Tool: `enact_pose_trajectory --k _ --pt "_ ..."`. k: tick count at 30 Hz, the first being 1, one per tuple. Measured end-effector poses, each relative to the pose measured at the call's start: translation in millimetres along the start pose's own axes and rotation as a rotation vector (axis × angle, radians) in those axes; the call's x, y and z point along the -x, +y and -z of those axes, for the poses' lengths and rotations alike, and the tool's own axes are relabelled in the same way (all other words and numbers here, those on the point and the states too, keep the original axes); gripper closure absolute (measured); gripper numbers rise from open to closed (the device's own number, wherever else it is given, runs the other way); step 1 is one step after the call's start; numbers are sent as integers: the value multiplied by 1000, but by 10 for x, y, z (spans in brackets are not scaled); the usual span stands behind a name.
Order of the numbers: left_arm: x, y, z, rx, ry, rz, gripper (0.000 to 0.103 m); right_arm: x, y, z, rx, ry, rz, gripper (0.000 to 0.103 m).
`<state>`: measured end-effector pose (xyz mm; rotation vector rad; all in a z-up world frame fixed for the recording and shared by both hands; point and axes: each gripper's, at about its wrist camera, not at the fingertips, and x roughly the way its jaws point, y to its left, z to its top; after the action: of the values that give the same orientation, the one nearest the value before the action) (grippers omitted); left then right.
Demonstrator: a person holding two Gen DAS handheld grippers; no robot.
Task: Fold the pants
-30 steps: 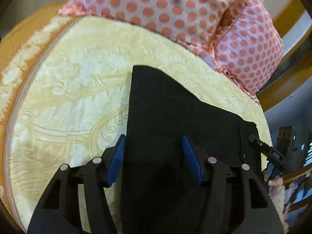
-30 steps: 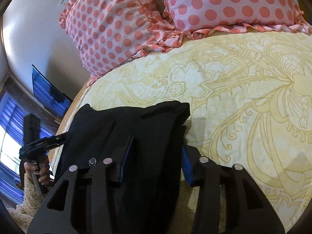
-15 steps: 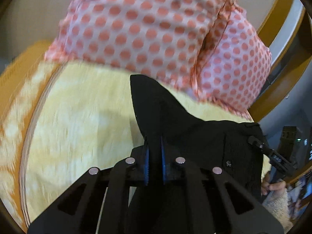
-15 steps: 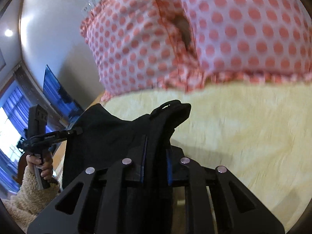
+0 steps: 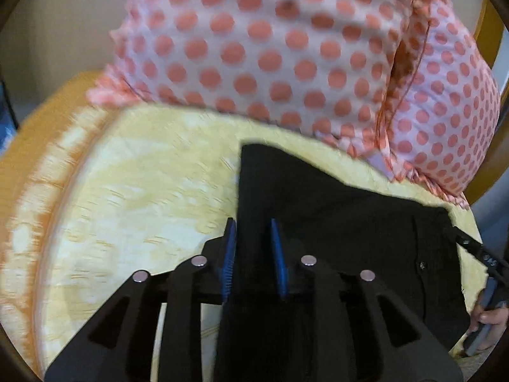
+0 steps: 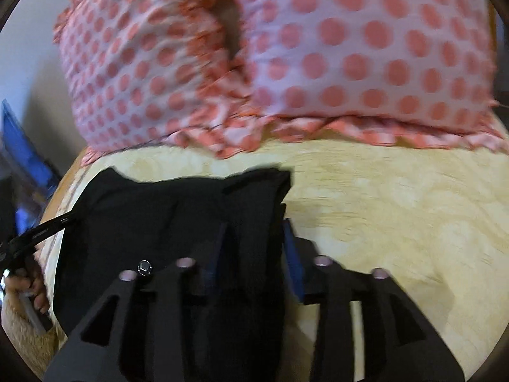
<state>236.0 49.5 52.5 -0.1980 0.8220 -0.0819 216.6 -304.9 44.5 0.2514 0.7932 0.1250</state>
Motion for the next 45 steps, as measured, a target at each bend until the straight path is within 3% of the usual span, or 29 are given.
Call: enact_pose_trajectory --k 2,4,7,10,11,12,14,17,20,21,23,27,32,45 --pt "298 -43 76 -40 -60 -9 41 333 47 93 13 -56 -56 62" --pt "549 -133 217 -85 -96 11 30 547 166 237 44 -60 -114 62" --pt "782 -308 539 -161 -64 103 24 673 424 516 124 -1 -130 62" --pt "720 -452 833 -188 15 153 22 560 625 804 205 69 -82 60" --pt "644 -472 916 -188 49 158 22 483 667 846 211 92 -67 46" --pt "528 -473 986 -181 90 152 21 388 677 920 219 115 -58 42" --pt "323 -456 1072 -168 141 134 20 376 724 989 245 81 -36 38" --pt "299 -512 1096 -184 107 115 14 400 759 974 237 79 -10 35" --pt "475 -501 1137 -159 74 115 14 626 742 1042 188 7 33 32" --pt "563 -486 1170 -157 54 107 14 722 734 1084 174 -23 45 17" --pt "754 -430 1280 -170 4 64 12 878 710 1195 126 -76 90 3" --pt "998 -300 1556 -180 -47 -2 10 1040 725 1529 77 -127 193 1" --pt "1119 -273 1938 -227 -48 -76 10 968 843 1850 66 -105 154 1" --pt "1071 -317 2167 -240 -30 -78 7 901 1101 2064 128 -107 195 1"
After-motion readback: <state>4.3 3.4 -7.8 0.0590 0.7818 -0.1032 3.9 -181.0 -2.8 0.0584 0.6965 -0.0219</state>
